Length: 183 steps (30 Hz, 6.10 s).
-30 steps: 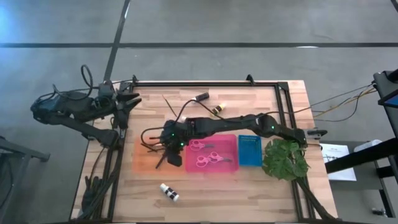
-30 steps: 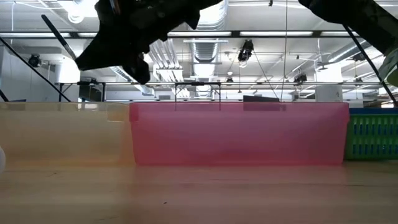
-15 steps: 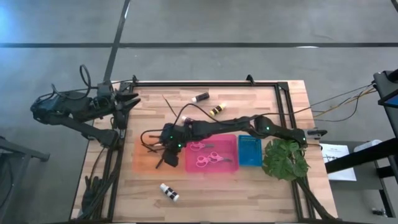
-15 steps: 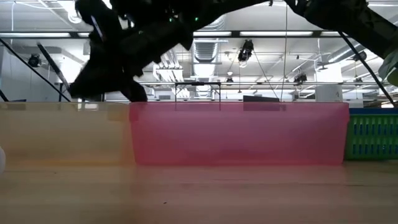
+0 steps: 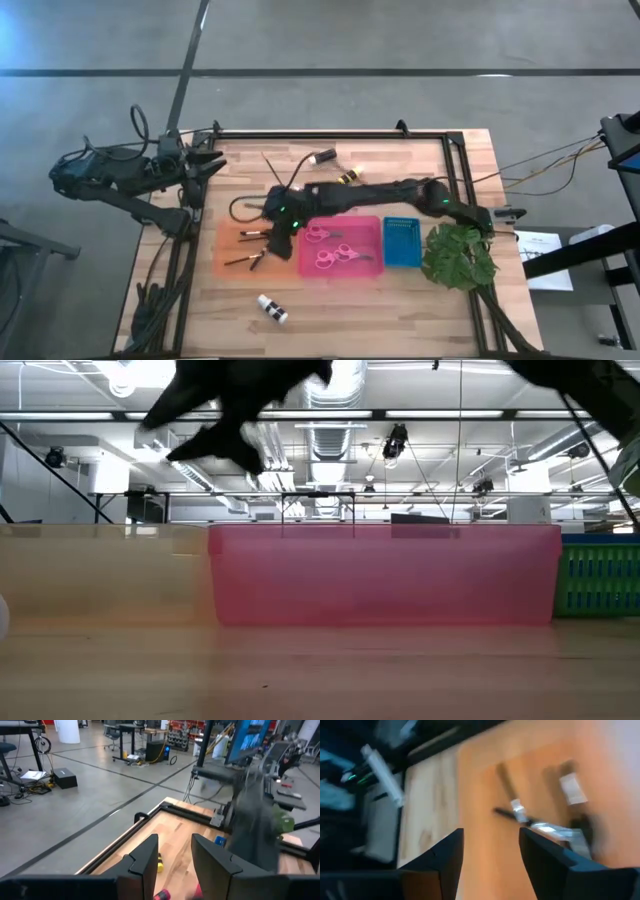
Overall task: Pick & Place Paint Supplies
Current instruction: Put the gold paintbrush into the orange bin, then put the pink paint bottle into the blue bin
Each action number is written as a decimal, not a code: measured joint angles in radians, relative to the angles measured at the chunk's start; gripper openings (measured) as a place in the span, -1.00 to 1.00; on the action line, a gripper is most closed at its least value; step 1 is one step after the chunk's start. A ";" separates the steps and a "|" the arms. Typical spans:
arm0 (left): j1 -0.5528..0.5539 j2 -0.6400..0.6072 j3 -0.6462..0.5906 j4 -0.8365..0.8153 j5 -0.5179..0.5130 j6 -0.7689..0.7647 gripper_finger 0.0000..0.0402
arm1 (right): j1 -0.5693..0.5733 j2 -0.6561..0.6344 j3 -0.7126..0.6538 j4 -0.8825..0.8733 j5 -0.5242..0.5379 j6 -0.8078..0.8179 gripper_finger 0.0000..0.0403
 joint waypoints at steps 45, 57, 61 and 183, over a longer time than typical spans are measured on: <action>1.148 1.037 0.060 -0.089 0.637 -0.826 -0.37 | -0.038 -1.022 -0.801 -0.041 0.509 0.158 -0.07; 1.138 1.035 -0.107 0.145 0.655 -1.073 -0.38 | -0.038 -1.046 -0.811 -0.039 0.509 0.132 -0.07; 1.138 1.035 -0.106 0.160 0.633 -1.100 -0.38 | -0.038 -1.046 -0.814 -0.042 0.505 0.127 -0.07; 0.429 0.784 -0.107 -0.244 1.179 0.097 -0.12 | -0.030 -1.049 -0.822 -0.010 0.512 0.203 -0.07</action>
